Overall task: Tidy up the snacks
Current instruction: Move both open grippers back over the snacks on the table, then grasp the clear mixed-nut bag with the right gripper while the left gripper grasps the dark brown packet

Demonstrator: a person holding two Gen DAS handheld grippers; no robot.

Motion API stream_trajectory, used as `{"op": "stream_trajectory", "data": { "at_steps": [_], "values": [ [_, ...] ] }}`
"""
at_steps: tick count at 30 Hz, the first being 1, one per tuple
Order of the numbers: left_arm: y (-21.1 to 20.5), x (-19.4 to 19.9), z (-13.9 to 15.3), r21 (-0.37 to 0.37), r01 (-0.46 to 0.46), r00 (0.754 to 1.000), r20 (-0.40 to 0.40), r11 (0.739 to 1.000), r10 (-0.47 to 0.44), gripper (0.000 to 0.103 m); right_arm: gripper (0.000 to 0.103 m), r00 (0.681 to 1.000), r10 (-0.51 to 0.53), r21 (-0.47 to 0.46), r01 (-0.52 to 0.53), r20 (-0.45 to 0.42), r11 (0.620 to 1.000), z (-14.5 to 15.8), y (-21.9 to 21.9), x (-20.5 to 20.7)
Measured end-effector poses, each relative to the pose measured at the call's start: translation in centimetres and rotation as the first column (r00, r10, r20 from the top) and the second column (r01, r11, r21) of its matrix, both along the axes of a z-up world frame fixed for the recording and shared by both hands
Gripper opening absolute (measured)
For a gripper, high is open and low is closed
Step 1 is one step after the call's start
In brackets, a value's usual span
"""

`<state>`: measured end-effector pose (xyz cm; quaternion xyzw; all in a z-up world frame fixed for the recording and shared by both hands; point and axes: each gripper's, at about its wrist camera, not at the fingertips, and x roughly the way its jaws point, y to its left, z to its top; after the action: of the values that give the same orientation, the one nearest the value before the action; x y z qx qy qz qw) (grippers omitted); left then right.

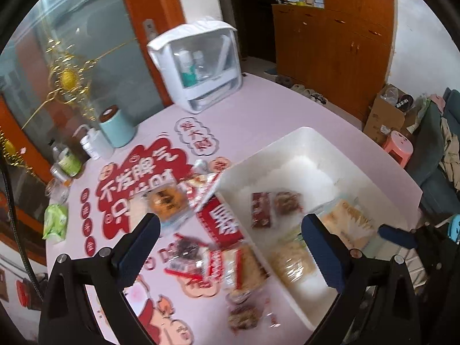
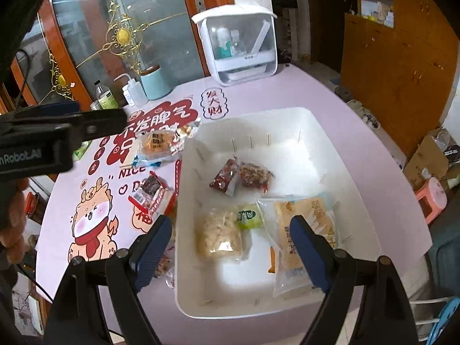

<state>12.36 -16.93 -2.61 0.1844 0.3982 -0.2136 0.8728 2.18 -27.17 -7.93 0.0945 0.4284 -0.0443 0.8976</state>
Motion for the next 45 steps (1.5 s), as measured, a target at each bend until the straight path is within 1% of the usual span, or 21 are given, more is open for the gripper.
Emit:
{"op": "stream_trajectory", "data": {
  "at_steps": [3,8,11,15,18,20,23,27,31,34,39,42,43,45],
  "values": [
    [3.3,0.1,1.5,-0.010,-0.035,0.999,0.038,0.999,0.036,0.098,0.085,0.999,0.000,-0.032,0.001,0.034,0.999,1.6,1.6,0.0],
    [10.4,1.1,4.6,-0.074,-0.124,0.988,0.089,0.990,0.130,0.098,0.085,0.993,0.014,-0.074,-0.006,0.114,0.997,4.7,4.9,0.5],
    [14.1,1.7,5.9,-0.104,-0.166,0.978,0.110,0.981,0.177,0.098,0.085,0.986,0.034,-0.106,-0.016,0.164,0.994,6.3,7.4,0.8],
    [18.3,2.8,6.7,-0.124,-0.203,0.970,0.113,0.971,0.217,0.098,0.085,0.984,0.088,-0.131,-0.067,0.158,0.989,6.5,10.9,1.7],
    [20.7,3.8,6.3,-0.128,-0.217,0.969,0.095,0.968,0.229,0.098,0.085,0.978,0.137,-0.153,-0.113,0.158,0.982,5.9,13.3,2.0],
    [21.8,4.5,5.5,-0.125,-0.215,0.971,0.075,0.969,0.225,0.098,0.085,0.976,0.159,-0.162,-0.134,0.150,0.978,5.1,14.7,2.1],
    [22.6,5.4,4.0,-0.110,-0.195,0.978,0.052,0.975,0.202,0.098,0.085,0.980,0.158,-0.166,-0.137,0.119,0.977,3.1,16.2,2.2],
    [22.5,6.6,1.4,-0.093,-0.150,0.988,0.009,0.984,0.152,0.098,0.085,0.986,0.146,-0.159,-0.131,0.084,0.979,0.1,17.3,1.6],
    [21.2,7.8,-1.6,-0.072,-0.098,0.995,-0.037,0.993,0.095,0.098,0.085,0.991,0.108,-0.172,-0.094,0.075,0.981,-3.0,17.9,0.5],
    [19.7,8.4,-4.3,-0.051,-0.047,0.997,-0.070,0.998,0.044,0.098,0.085,0.997,0.044,-0.141,-0.034,0.070,0.989,-5.1,17.6,-0.2],
    [16.9,9.5,-8.7,-0.029,0.016,0.992,-0.123,0.999,-0.020,0.098,0.084,0.996,-0.064,-0.110,0.070,0.057,0.991,-8.3,17.1,-0.8],
    [15.5,10.3,-11.0,-0.021,0.043,0.988,-0.146,0.999,-0.045,0.098,0.084,0.994,-0.101,-0.108,0.105,0.043,0.989,-10.1,17.3,-0.9],
    [15.2,10.5,-11.6,-0.017,0.049,0.987,-0.152,0.999,-0.051,0.098,0.083,0.994,-0.108,-0.118,0.111,0.037,0.987,-10.8,17.5,-0.9],
    [14.5,10.9,-12.9,-0.013,0.058,0.984,-0.166,0.998,-0.059,0.098,0.078,0.993,-0.116,-0.138,0.117,0.022,0.983,-11.8,17.9,-0.5]
  ]
}}
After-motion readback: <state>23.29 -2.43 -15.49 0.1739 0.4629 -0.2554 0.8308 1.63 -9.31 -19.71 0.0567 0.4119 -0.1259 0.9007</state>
